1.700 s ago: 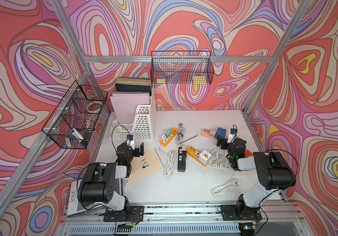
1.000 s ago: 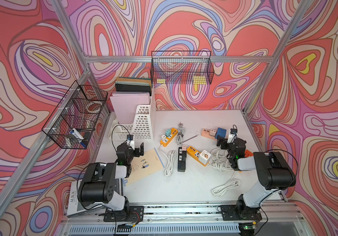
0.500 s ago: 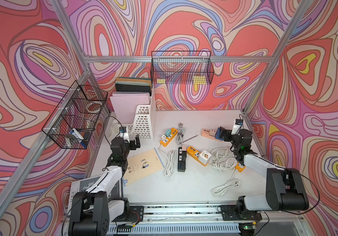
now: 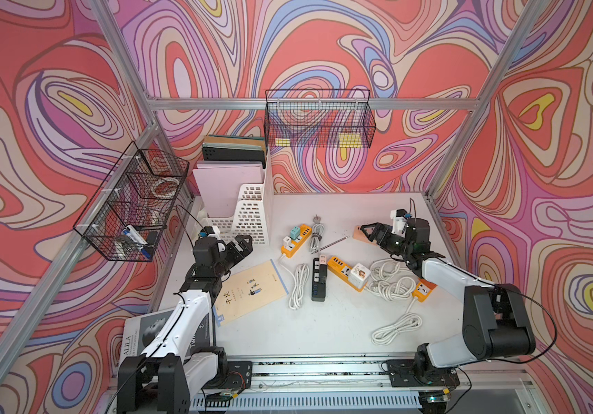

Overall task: Pull the plug off the socket
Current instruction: Move the socket to the center of the board.

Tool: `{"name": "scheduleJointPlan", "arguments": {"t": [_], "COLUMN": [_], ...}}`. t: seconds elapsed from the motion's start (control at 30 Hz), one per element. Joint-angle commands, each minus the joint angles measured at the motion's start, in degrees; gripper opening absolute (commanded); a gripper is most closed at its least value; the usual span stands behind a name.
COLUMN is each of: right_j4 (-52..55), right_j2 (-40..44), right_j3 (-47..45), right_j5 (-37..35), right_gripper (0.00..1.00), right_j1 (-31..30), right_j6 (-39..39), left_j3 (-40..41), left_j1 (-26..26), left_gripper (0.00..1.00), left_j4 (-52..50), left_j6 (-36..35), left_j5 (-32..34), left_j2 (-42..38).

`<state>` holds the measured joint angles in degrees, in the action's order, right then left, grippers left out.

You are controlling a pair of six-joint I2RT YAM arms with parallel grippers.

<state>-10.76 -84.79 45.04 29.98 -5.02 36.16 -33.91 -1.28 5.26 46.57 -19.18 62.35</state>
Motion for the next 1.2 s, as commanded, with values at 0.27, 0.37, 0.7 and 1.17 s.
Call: {"name": "scheduleJointPlan", "arguments": {"t": [0.27,0.37,0.7,1.17], "right_j4": [17.1,22.3,39.5,51.3], "right_j2": [4.2,3.0,-1.8,-16.1], "right_j3": [6.5,9.4,16.4,29.9], "right_j5": [-8.1,-13.4,-36.1,-40.7], "right_gripper": [0.98,0.98,0.98,0.71], "right_j1": [-19.0,-24.9,-39.2,-41.6], "right_j6": [-5.7,-6.4,14.0,14.6], "left_j3": [3.7,3.8,1.4,8.3], "left_j1": [-25.9,-30.8,-32.1,-32.0], "left_gripper": [0.99,0.99,0.97,0.93], "left_j4": [-3.8,-3.4,-7.9,-18.4], "left_j6": [14.2,16.1,12.5,11.2], "left_j5": [10.1,13.7,9.0,8.4], "left_j2": [-4.5,-3.5,0.3,-16.2]}}
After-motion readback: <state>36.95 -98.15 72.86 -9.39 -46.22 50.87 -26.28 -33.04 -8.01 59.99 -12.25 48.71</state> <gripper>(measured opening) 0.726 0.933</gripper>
